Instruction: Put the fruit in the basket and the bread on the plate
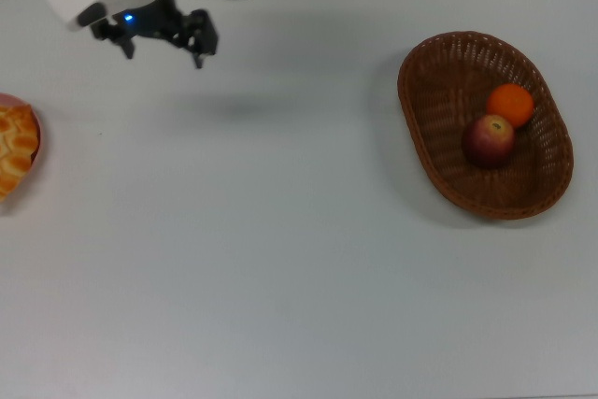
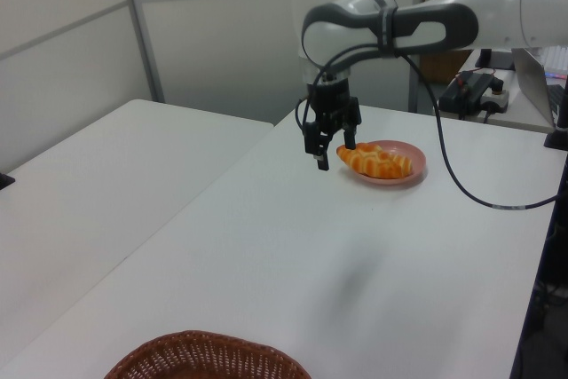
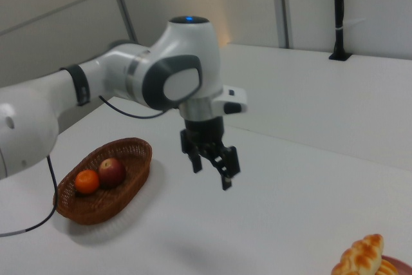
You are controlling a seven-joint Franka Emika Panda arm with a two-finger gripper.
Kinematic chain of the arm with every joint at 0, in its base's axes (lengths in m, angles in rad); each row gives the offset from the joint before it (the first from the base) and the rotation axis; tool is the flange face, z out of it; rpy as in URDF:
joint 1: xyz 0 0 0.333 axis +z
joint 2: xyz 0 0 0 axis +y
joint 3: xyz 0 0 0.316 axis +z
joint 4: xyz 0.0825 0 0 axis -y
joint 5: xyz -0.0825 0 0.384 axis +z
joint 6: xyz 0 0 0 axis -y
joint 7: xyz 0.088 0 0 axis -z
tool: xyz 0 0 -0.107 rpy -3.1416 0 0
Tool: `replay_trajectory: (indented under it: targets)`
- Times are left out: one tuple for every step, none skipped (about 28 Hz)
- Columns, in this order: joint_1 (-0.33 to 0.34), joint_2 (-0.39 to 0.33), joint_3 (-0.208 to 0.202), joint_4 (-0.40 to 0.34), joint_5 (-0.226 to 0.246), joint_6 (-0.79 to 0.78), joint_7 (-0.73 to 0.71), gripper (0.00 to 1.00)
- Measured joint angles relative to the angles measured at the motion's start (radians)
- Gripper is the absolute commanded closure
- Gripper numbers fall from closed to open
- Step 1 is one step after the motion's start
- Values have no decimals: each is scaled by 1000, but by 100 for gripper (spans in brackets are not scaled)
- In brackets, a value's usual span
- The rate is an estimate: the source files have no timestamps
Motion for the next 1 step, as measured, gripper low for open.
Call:
replay_trajectory:
  targets:
    - [13, -9, 0, 9, 5, -24, 0, 0]
